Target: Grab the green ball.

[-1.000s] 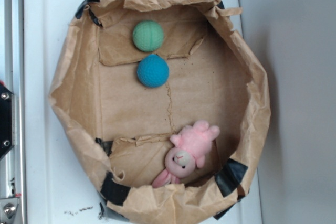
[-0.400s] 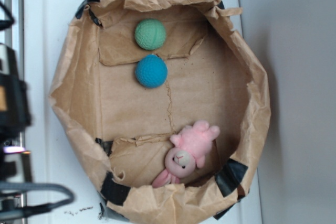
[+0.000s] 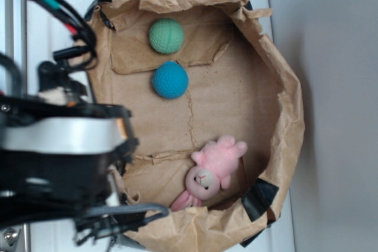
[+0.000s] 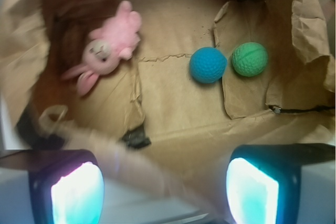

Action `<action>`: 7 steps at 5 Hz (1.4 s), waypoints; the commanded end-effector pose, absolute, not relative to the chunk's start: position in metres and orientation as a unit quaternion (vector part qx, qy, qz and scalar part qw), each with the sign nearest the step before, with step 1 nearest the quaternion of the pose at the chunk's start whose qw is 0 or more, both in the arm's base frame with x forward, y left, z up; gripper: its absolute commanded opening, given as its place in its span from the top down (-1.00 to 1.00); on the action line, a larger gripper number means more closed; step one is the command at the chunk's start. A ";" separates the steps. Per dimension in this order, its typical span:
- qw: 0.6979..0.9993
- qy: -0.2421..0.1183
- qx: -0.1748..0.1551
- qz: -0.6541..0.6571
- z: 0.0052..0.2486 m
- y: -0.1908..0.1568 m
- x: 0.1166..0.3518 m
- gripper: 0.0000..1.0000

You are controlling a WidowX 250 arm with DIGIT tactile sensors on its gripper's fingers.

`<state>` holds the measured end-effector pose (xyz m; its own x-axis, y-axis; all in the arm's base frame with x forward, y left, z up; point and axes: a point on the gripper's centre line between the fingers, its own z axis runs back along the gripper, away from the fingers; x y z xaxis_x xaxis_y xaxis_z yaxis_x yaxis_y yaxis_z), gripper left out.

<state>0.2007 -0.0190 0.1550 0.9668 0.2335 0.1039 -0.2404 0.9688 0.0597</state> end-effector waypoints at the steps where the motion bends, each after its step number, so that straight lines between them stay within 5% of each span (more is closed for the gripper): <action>1: 0.935 -0.070 0.001 0.349 0.139 0.017 0.239 -1.00; 2: 0.891 -0.056 -0.010 0.450 0.126 0.032 0.245 -1.00; 7: 0.883 -0.054 -0.013 0.465 0.121 0.043 0.255 -1.00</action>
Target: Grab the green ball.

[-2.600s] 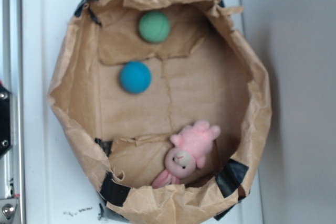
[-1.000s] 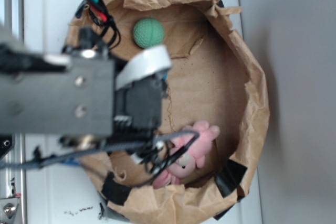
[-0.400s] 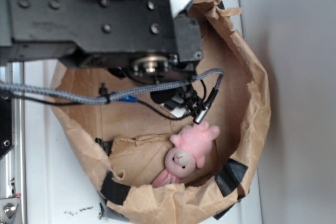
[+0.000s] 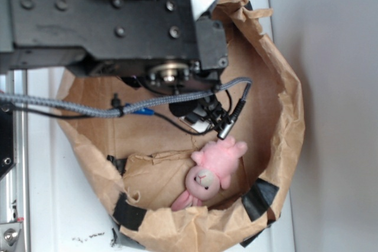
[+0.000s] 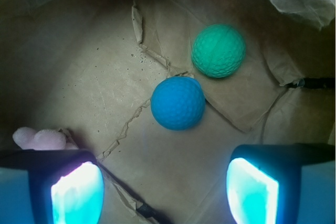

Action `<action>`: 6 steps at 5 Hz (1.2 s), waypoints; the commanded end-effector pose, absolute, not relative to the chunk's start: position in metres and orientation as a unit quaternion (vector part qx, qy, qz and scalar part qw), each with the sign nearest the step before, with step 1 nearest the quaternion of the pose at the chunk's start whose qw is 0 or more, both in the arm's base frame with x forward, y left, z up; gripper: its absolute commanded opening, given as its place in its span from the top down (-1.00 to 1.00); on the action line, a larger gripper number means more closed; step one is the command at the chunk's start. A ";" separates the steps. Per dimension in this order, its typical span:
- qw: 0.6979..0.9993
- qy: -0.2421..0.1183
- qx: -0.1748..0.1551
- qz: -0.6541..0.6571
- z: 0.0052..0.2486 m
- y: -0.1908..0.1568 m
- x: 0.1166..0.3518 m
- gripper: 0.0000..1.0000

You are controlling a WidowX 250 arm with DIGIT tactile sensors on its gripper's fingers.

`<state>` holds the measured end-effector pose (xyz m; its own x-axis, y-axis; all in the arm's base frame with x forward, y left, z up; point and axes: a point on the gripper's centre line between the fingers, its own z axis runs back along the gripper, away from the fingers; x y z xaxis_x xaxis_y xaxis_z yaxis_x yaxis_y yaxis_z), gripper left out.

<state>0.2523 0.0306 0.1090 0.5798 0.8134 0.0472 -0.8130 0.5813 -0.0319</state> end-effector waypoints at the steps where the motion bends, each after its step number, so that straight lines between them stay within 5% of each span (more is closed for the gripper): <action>1: 0.866 -0.071 -0.023 0.494 0.104 0.054 0.253 -1.00; 3: 0.811 -0.109 0.013 0.574 0.079 0.075 0.278 -1.00; 4: 0.770 -0.123 0.064 0.622 0.062 0.094 0.312 -1.00; 6: 0.759 -0.120 0.105 0.631 0.059 0.108 0.327 -1.00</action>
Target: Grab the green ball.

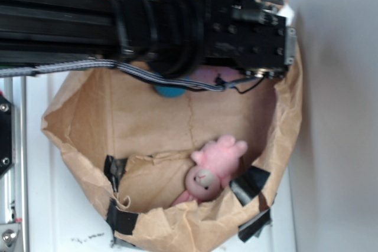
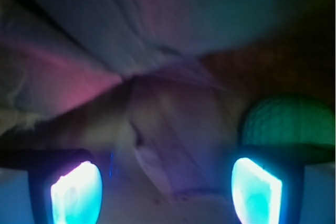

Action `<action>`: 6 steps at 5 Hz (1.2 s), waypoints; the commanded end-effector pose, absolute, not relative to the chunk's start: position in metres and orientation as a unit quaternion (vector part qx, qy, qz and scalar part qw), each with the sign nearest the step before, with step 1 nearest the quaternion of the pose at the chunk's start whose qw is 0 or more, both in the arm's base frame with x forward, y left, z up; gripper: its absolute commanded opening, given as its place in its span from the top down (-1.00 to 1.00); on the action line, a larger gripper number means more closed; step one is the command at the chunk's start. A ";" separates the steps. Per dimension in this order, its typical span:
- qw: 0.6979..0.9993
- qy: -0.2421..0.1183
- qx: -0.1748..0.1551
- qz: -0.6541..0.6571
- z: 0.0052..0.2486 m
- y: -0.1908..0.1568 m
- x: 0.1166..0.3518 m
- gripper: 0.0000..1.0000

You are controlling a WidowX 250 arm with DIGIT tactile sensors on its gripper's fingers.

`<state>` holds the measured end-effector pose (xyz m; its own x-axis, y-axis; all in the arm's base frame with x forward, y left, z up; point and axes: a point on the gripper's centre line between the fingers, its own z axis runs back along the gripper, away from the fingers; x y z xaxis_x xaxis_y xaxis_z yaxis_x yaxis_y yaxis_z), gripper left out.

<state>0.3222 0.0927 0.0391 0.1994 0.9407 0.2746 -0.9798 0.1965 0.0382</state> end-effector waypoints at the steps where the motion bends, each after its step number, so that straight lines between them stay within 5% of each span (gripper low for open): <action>1: 0.793 -0.128 0.084 0.590 0.065 0.105 0.318 -1.00; 4: 0.793 -0.128 0.084 0.590 0.065 0.105 0.318 -1.00; 6: 0.805 -0.110 0.087 0.576 0.078 0.090 0.287 -1.00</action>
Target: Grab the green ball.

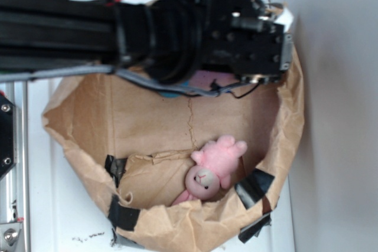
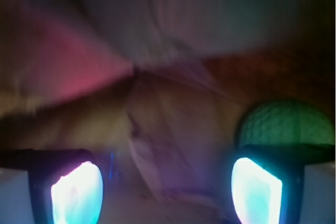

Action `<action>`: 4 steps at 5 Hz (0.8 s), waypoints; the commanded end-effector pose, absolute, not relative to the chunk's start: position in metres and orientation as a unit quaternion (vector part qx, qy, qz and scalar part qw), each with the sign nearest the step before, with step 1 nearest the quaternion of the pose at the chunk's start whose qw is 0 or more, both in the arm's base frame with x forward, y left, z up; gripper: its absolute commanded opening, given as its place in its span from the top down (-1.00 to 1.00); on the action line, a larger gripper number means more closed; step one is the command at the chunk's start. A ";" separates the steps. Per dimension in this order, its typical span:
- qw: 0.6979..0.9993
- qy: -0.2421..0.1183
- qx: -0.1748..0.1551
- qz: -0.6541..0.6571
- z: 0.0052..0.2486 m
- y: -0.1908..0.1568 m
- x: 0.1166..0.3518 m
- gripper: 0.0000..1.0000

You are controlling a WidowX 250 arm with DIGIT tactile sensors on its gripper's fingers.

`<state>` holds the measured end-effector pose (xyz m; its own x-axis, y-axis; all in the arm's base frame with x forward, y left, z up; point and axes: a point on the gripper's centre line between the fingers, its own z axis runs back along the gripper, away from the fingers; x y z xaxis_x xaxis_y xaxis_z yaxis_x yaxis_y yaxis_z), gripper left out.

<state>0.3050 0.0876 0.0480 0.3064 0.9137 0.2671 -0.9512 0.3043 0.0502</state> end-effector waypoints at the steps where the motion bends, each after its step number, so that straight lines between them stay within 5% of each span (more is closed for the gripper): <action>1: 0.808 -0.102 0.081 0.574 0.089 0.089 0.268 -1.00; 3: 0.798 -0.058 0.077 0.595 0.089 0.094 0.250 -1.00; 4: 0.792 -0.072 0.081 0.601 0.070 0.102 0.254 -1.00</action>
